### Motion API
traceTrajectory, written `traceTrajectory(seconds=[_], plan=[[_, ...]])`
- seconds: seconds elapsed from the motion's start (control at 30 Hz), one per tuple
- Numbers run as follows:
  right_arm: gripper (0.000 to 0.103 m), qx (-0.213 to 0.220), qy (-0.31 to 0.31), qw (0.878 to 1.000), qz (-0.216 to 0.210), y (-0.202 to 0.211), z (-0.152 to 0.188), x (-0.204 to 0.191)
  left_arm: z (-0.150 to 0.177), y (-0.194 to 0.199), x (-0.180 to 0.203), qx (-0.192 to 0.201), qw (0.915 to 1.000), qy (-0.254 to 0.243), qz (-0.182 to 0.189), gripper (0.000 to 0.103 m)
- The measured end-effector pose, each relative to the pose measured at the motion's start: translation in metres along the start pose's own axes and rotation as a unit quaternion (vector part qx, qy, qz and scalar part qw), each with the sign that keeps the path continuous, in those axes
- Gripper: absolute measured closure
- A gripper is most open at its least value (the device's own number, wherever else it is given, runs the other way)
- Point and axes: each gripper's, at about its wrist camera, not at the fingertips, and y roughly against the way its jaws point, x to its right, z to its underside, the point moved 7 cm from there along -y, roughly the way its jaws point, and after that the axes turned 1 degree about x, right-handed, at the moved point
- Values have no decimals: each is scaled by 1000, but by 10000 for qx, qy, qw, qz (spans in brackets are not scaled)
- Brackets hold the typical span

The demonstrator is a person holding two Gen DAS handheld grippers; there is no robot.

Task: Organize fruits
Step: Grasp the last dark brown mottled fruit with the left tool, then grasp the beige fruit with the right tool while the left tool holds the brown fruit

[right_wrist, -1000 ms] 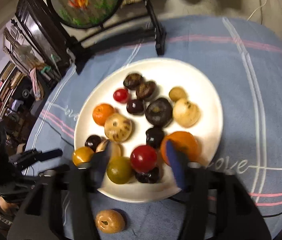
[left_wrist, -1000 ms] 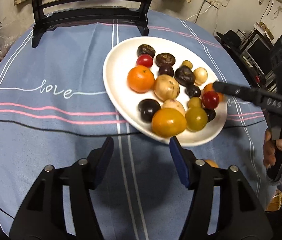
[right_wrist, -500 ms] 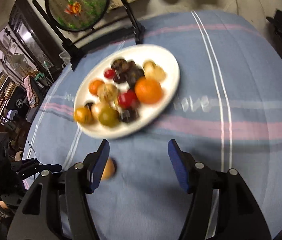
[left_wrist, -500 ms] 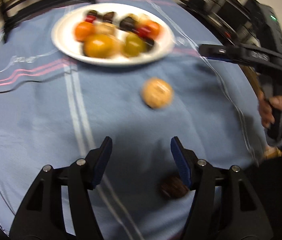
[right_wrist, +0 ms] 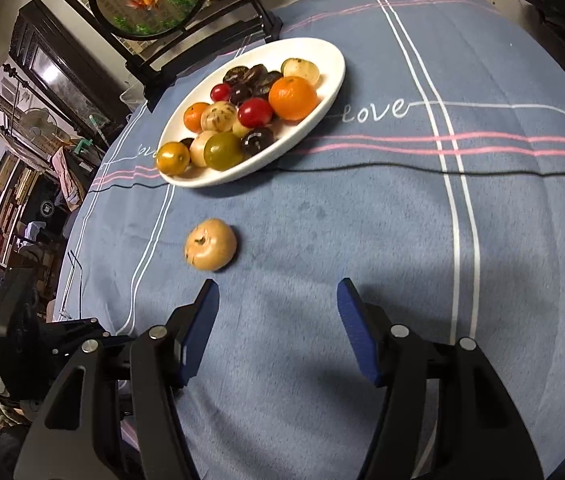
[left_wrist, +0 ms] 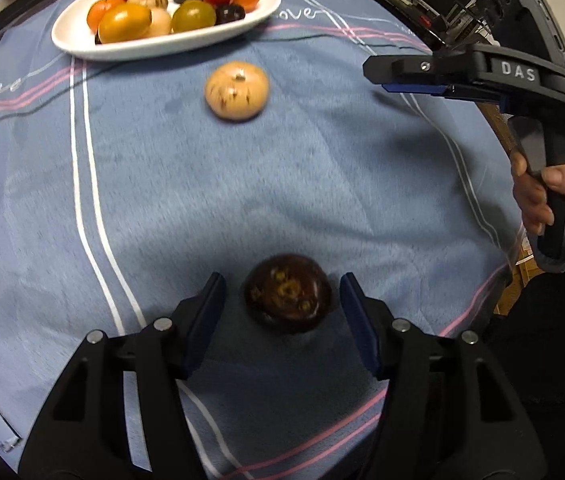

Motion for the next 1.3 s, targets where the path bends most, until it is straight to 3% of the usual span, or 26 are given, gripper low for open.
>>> traceTrajectory(seconds=[0.13,0.23,0.47,0.73,1.0,1.13,1.3], plan=[[41,-44,64,10000,-5,1,5,-3,-5,-1,1,127,9999,75,-45,46],[41,-52,176,9998,-1,2,7,-8,-7,-2,2,208,9997,98,-91,59],[41,-247,864,9960,3,-16,7,-39,-3,4,1,293,9990,137,-298,59],[41,-382,1506,9878,-14,-59,-8,-76,17,32,-37,504,9942,668,-672,59],[40,-372,1813,9816,477,-89,-22,-74,28,52,-64,705,9875,1118,-864,59],[56,-363,2000,9775,571,-92,-17,-70,29,54,-68,744,9868,1183,-818,59],[57,-406,1877,9804,445,-83,-6,-65,22,50,-70,742,9877,1191,-694,59]])
